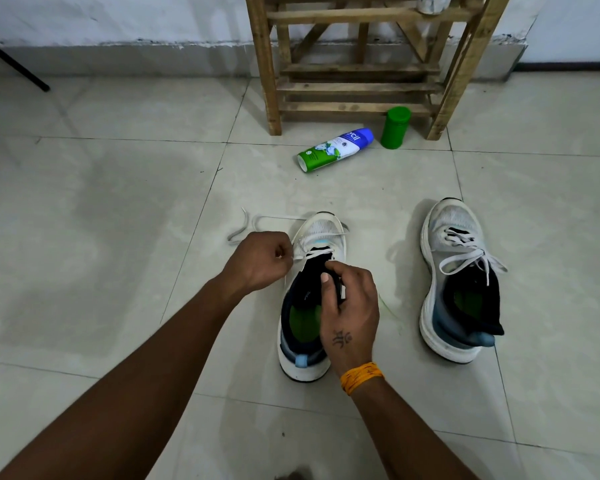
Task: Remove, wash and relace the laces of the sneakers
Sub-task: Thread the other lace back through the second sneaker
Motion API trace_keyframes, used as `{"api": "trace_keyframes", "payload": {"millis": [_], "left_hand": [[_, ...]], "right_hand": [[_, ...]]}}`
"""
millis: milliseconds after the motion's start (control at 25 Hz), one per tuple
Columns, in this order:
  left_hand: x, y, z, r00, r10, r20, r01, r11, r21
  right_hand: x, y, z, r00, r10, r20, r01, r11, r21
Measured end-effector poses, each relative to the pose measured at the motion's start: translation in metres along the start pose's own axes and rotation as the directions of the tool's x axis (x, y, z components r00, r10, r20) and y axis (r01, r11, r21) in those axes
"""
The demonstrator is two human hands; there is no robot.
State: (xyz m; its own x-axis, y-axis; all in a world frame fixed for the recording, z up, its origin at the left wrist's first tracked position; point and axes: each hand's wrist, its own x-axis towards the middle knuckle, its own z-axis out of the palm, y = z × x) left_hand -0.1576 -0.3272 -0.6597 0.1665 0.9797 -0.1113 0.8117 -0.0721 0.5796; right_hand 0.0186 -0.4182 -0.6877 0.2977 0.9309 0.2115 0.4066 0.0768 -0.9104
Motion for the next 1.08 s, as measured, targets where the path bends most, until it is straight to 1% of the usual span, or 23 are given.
{"api": "trace_keyframes", "payload": {"millis": [80, 160, 240, 280, 320, 440, 480, 520, 560, 640, 720, 760, 880, 960, 1000, 1080], "left_hand": [[0.000, -0.002, 0.002, 0.999, -0.048, -0.002, 0.048, 0.998, -0.044], [-0.002, -0.005, 0.004, 0.992, -0.124, -0.021, 0.120, 0.983, -0.140], [-0.004, -0.001, 0.009, 0.987, -0.140, -0.084, 0.119, 0.970, -0.213], [-0.002, 0.004, 0.012, 0.983, -0.135, -0.128, 0.105, 0.971, -0.216], [0.001, 0.011, 0.015, 0.978, -0.130, -0.162, 0.099, 0.978, -0.184], [0.015, 0.031, 0.019, 0.982, -0.091, -0.167, 0.097, 0.995, 0.031], [0.018, 0.034, 0.019, 0.980, -0.088, -0.176, 0.095, 0.995, 0.034], [0.021, 0.034, 0.019, 0.974, -0.106, -0.198, 0.104, 0.994, -0.022], [0.022, 0.033, 0.019, 0.962, -0.155, -0.223, 0.128, 0.983, -0.129], [0.019, 0.034, 0.016, 0.927, -0.290, -0.238, 0.181, 0.902, -0.393], [0.015, 0.041, 0.011, 0.902, -0.393, -0.182, 0.204, 0.756, -0.622], [0.016, 0.045, 0.007, 0.895, -0.419, -0.155, 0.203, 0.691, -0.694], [0.016, 0.059, -0.005, 0.892, -0.445, -0.077, 0.211, 0.562, -0.799], [0.016, 0.066, -0.014, 0.899, -0.439, -0.012, 0.225, 0.483, -0.846], [0.015, 0.069, -0.018, 0.906, -0.424, 0.000, 0.218, 0.467, -0.857], [0.015, 0.076, -0.029, 0.925, -0.379, -0.009, 0.189, 0.480, -0.856]], "right_hand": [[0.000, 0.000, 0.000, 1.000, 0.000, 0.002, 0.000, 1.000, 0.000], [0.000, 0.000, 0.000, 1.000, 0.001, 0.007, -0.001, 1.000, 0.003], [0.000, 0.000, -0.001, 1.000, 0.000, 0.010, -0.001, 1.000, 0.004], [0.000, 0.000, -0.001, 1.000, 0.001, 0.013, -0.001, 1.000, 0.002], [0.001, 0.000, -0.001, 1.000, 0.003, 0.016, -0.003, 1.000, -0.001], [0.000, -0.001, -0.001, 1.000, 0.005, 0.017, -0.005, 1.000, -0.007], [-0.001, -0.002, -0.001, 1.000, 0.002, 0.015, -0.002, 1.000, -0.013], [-0.001, -0.001, -0.002, 1.000, 0.000, 0.011, 0.000, 1.000, -0.021], [-0.001, 0.000, -0.003, 1.000, 0.001, 0.008, -0.001, 1.000, -0.030], [0.000, 0.003, -0.005, 1.000, 0.008, 0.016, -0.008, 0.999, -0.041], [0.001, 0.002, -0.006, 0.999, 0.003, 0.051, -0.001, 0.999, -0.054], [0.002, 0.000, -0.006, 0.998, -0.004, 0.068, 0.008, 0.998, -0.061], [0.008, -0.004, -0.005, 0.995, -0.018, 0.096, 0.026, 0.996, -0.082], [0.013, -0.003, -0.004, 0.995, -0.025, 0.101, 0.039, 0.990, -0.132], [0.014, -0.003, -0.004, 0.995, -0.020, 0.098, 0.035, 0.988, -0.151], [0.014, -0.005, -0.005, 0.996, -0.001, 0.085, 0.017, 0.983, -0.183]]}}
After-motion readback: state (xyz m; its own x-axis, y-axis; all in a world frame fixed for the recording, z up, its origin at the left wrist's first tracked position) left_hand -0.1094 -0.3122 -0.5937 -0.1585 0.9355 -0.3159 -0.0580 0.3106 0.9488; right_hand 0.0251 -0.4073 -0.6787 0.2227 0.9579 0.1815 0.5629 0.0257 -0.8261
